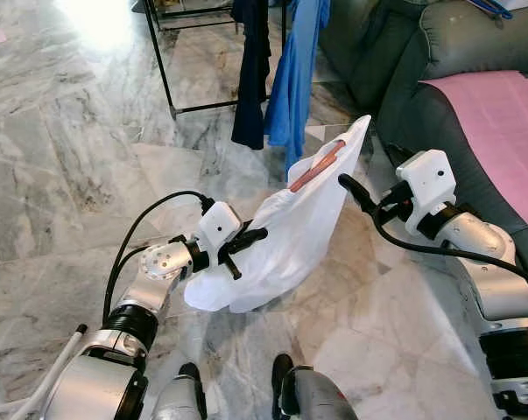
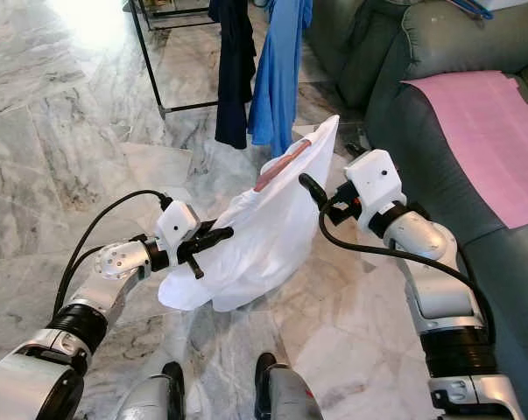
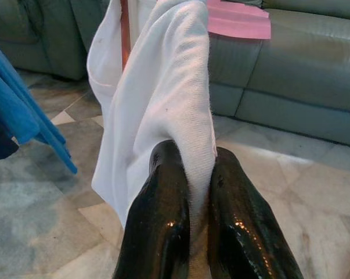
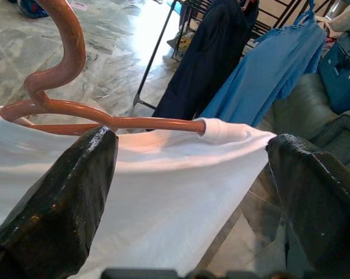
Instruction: Hang hanger
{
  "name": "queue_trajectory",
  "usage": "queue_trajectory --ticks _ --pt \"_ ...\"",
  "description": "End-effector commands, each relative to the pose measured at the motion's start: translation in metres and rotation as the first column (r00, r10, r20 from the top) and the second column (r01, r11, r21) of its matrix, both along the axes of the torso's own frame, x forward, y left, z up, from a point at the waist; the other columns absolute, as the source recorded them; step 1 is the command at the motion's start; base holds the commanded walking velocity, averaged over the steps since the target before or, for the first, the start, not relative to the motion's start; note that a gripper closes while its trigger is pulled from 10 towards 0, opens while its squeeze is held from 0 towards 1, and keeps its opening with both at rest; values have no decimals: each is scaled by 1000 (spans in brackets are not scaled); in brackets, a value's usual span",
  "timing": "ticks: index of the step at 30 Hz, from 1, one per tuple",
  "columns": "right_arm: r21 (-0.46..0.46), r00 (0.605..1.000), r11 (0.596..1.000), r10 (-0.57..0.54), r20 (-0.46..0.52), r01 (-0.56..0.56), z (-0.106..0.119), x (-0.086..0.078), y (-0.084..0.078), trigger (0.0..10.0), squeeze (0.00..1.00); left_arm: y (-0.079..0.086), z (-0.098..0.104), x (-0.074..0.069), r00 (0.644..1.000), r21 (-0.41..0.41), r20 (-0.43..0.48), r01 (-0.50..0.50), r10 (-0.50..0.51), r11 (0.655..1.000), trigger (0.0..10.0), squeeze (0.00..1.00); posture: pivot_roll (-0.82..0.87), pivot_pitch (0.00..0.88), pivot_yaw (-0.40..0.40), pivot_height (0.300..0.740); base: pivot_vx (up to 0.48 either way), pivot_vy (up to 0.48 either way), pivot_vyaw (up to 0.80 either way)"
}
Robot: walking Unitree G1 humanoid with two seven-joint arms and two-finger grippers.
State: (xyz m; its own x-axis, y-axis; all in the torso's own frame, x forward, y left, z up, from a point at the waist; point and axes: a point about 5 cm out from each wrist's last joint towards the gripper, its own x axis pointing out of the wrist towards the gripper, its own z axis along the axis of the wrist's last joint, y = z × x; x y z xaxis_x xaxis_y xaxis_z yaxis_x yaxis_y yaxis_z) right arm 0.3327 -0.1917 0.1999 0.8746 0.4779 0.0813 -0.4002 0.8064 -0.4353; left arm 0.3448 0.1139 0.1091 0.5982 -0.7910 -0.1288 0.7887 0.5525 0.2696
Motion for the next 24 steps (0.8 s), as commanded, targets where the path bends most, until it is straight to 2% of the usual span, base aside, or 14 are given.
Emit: queue_trajectory --ticks 1,6,7,9,10,18,19,20,21,22,23,24 --pt "-14 1000 1000 12 6 -12 1 -3 0 10000 0 -3 7 1 999 -17 37 21 -20 1000 0 0 -102 274 -58 740 0 0 0" --pt "-20 1000 1000 4 -3 -4 0 -3 -4 10000 0 -1 9 3 999 -15 43 21 -20 1000 0 0 -102 275 -57 740 0 0 0" --pt "107 990 985 -136 -30 138 -17 5 -6 10000 0 4 10 6 996 -81 37 -72 75 994 1294 0 -73 268 -44 740 0 0 0" --pt "247 948 916 -300 -104 317 -42 11 -4 10000 0 13 10 10 976 -164 10 -211 216 964 1176 0 -72 266 -44 740 0 0 0" --pt "273 931 890 -344 -124 365 -49 11 -5 10000 0 17 9 12 961 -188 -2 -273 278 943 235 0 -70 264 -43 740 0 0 0" --pt "286 917 871 -376 -133 399 -51 12 -10 10000 0 20 10 13 949 -214 -4 -308 315 927 0 0 -62 258 -39 740 0 0 0" --pt "293 913 864 -384 -140 409 -53 13 -11 10000 0 20 10 14 944 -213 -6 -323 329 922 275 0 -62 256 -38 740 0 0 0" --pt "300 902 851 -405 -149 432 -59 13 -11 10000 0 22 7 14 931 -209 -15 -359 364 910 1451 0 -61 253 -38 740 0 0 0" --pt "300 902 851 -405 -149 432 -59 13 -11 10000 0 22 7 14 931 -209 -15 -359 364 910 1451 0 -61 253 -38 740 0 0 0" --pt "294 896 846 -416 -155 444 -64 12 -10 10000 0 23 1 13 918 -200 -41 -394 394 897 4039 0 -59 247 -38 740 0 0 0" --pt "287 889 842 -425 -169 457 -71 11 -9 10000 0 24 -6 11 902 -196 -73 -432 426 880 6000 0 -57 244 -37 740 0 0 0" --pt "286 888 841 -427 -173 460 -72 10 -9 10000 0 24 -7 11 898 -196 -79 -440 433 876 6000 0 -57 244 -37 740 0 0 0"
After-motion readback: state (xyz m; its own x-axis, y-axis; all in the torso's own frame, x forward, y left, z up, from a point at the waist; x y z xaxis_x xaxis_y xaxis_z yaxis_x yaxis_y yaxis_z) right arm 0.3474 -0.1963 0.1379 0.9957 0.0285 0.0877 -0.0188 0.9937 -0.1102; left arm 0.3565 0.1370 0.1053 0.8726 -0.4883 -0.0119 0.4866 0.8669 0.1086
